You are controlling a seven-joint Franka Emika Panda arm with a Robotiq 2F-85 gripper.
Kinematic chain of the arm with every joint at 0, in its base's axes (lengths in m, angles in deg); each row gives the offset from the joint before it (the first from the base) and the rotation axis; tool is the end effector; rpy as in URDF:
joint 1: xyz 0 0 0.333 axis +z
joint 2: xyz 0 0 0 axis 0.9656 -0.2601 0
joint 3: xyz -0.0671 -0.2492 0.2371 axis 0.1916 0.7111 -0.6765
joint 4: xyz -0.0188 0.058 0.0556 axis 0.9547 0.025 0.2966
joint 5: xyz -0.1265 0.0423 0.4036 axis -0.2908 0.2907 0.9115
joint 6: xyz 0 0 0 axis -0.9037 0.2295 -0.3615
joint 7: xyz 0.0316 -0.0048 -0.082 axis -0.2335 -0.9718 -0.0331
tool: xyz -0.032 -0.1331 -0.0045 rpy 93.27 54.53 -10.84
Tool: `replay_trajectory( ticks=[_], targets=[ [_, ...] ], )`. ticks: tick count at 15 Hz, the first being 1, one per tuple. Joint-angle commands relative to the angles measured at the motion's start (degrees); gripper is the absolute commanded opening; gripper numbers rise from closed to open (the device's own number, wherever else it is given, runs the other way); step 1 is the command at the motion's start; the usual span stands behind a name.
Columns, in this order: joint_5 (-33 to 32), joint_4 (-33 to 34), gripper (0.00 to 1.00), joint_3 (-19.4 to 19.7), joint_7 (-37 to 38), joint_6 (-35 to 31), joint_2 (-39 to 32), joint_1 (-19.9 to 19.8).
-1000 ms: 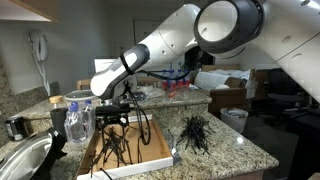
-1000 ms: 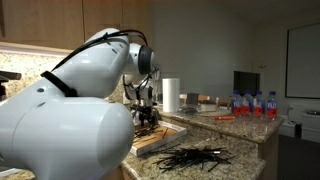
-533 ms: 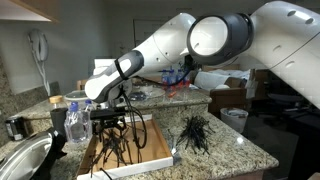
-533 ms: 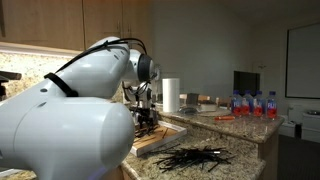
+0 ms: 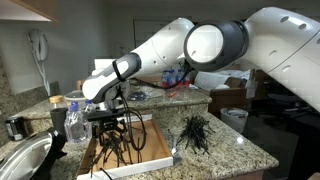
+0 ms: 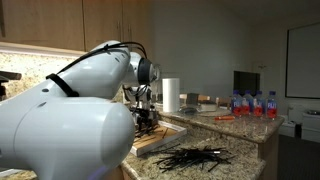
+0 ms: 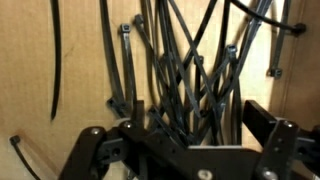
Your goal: Remove the zip ties from the box
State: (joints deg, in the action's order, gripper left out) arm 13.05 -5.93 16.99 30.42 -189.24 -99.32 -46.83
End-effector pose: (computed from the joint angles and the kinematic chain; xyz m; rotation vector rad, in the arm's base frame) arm 0.6727 0.4347 0.2036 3.0958 -0.2986 -0.1908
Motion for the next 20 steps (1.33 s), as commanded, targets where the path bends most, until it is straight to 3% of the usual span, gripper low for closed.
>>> replay_trajectory(
  ticks=[1,7,8,9,14,17,18,20],
  targets=[
    [1.47,0.66,1.00,-0.25,2.53,-0.14,-0.48,-0.04],
    [1.37,-0.84,0.97,-0.26,2.92,-7.61,-0.14,-0.34],
    [1.41,-0.86,0.74,-0.29,2.88,-8.05,-0.24,-0.37],
    [1.45,-0.89,0.73,-0.31,2.83,-8.03,-0.31,-0.40],
    [1.56,-1.09,0.92,-0.30,2.76,-7.01,-0.32,-0.56],
    [1.31,-0.89,0.56,-0.13,2.80,-6.73,-0.42,-0.38],
    [1.35,-0.78,0.55,-0.17,2.65,-6.48,-0.51,-0.41],
    [1.40,-0.80,0.43,-0.17,2.59,-6.31,-0.54,-0.44]
  ],
)
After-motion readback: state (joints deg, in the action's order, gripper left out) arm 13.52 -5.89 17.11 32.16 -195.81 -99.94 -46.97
